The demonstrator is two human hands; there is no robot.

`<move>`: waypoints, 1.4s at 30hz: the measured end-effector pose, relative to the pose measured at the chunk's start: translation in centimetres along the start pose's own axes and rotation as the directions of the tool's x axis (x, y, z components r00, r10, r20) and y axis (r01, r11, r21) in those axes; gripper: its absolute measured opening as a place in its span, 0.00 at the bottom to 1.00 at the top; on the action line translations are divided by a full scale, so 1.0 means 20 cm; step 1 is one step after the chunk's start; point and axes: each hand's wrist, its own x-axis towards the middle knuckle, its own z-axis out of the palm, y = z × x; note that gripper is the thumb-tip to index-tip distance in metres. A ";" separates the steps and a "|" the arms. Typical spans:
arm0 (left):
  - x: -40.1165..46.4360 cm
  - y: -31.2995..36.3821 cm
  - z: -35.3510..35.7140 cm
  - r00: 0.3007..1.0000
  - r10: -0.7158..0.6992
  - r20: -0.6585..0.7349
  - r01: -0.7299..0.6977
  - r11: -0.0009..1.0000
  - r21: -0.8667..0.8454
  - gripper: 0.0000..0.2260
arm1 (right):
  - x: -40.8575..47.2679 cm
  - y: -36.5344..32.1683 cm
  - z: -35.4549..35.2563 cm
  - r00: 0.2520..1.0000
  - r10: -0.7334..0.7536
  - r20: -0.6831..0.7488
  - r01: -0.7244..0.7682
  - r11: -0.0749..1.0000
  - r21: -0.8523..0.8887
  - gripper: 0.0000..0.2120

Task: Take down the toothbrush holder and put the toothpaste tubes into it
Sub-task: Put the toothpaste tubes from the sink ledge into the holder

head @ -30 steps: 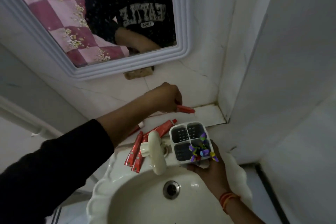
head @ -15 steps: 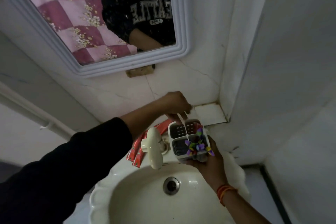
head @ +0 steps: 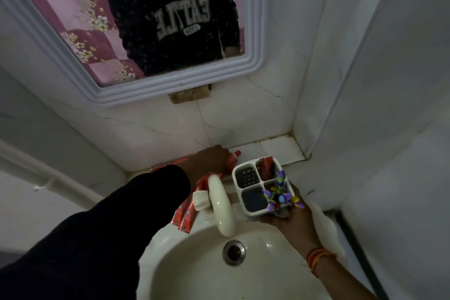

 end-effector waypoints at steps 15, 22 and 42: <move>-0.40 0.59 -0.68 0.958 0.270 0.098 -0.283 0.832 0.477 0.23 | -0.02 -0.03 0.00 0.999 0.045 0.001 -0.045 0.991 0.129 0.25; -0.36 0.78 -0.53 0.953 0.299 0.041 -0.292 0.880 0.376 0.16 | -0.03 -0.01 0.01 0.999 0.016 -0.040 -0.014 0.999 0.051 0.35; -0.58 -0.28 0.21 0.933 -0.352 -0.081 0.342 0.933 -0.113 0.14 | 0.00 0.05 0.01 0.997 -0.042 -0.062 0.030 0.982 -0.188 0.43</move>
